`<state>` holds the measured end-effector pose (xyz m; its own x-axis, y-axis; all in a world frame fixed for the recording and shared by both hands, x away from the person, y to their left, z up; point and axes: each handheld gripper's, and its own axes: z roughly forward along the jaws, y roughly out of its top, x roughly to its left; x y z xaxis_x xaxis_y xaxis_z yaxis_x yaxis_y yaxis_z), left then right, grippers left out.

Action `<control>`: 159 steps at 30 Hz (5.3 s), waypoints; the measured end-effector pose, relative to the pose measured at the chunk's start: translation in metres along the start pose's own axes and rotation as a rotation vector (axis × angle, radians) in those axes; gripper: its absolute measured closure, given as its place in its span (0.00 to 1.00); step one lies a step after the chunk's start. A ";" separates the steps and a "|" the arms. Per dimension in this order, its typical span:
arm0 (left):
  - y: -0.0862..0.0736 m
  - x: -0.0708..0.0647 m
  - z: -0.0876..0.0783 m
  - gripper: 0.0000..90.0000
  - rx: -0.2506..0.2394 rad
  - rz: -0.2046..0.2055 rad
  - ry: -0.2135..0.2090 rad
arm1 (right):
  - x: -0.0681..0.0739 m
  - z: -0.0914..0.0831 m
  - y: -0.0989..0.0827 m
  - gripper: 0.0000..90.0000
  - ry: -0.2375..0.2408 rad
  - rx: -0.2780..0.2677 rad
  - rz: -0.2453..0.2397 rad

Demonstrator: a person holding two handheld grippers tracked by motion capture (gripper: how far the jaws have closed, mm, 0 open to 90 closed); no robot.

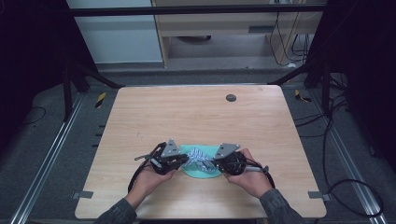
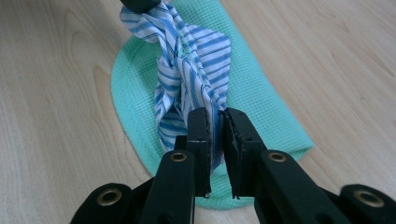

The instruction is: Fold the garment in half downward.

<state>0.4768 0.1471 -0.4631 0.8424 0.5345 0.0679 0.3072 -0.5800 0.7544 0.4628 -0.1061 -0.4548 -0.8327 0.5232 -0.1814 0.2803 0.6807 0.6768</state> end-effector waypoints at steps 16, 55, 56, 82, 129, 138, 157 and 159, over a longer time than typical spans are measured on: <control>-0.002 -0.005 -0.004 0.94 -0.015 0.020 -0.012 | 0.001 0.001 0.000 0.68 0.013 0.016 0.019; -0.033 -0.026 -0.001 0.96 0.060 0.065 -0.076 | 0.029 0.008 -0.022 0.96 0.072 0.094 -0.060; -0.033 -0.025 -0.001 0.96 0.057 0.060 -0.073 | 0.029 0.007 -0.022 0.96 0.067 0.092 -0.060; -0.039 -0.040 -0.017 0.94 0.027 0.036 -0.083 | 0.033 -0.012 -0.036 0.85 0.044 0.063 -0.068; -0.055 0.110 -0.023 0.09 0.072 -0.327 0.244 | -0.110 -0.004 -0.084 0.10 -0.335 0.042 0.538; -0.058 0.123 -0.011 0.10 0.038 -0.347 0.294 | -0.119 0.014 -0.085 0.10 -0.409 -0.001 0.595; -0.060 0.125 0.012 0.04 0.076 -0.355 0.323 | -0.125 0.026 -0.090 0.03 -0.447 0.019 0.683; -0.060 0.125 0.012 0.01 0.084 -0.363 0.332 | -0.124 0.026 -0.090 0.01 -0.461 0.028 0.706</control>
<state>0.5691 0.2420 -0.5077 0.4920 0.8702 0.0253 0.6009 -0.3605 0.7134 0.5539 -0.2187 -0.5115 -0.1810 0.9835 0.0002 0.6787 0.1247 0.7238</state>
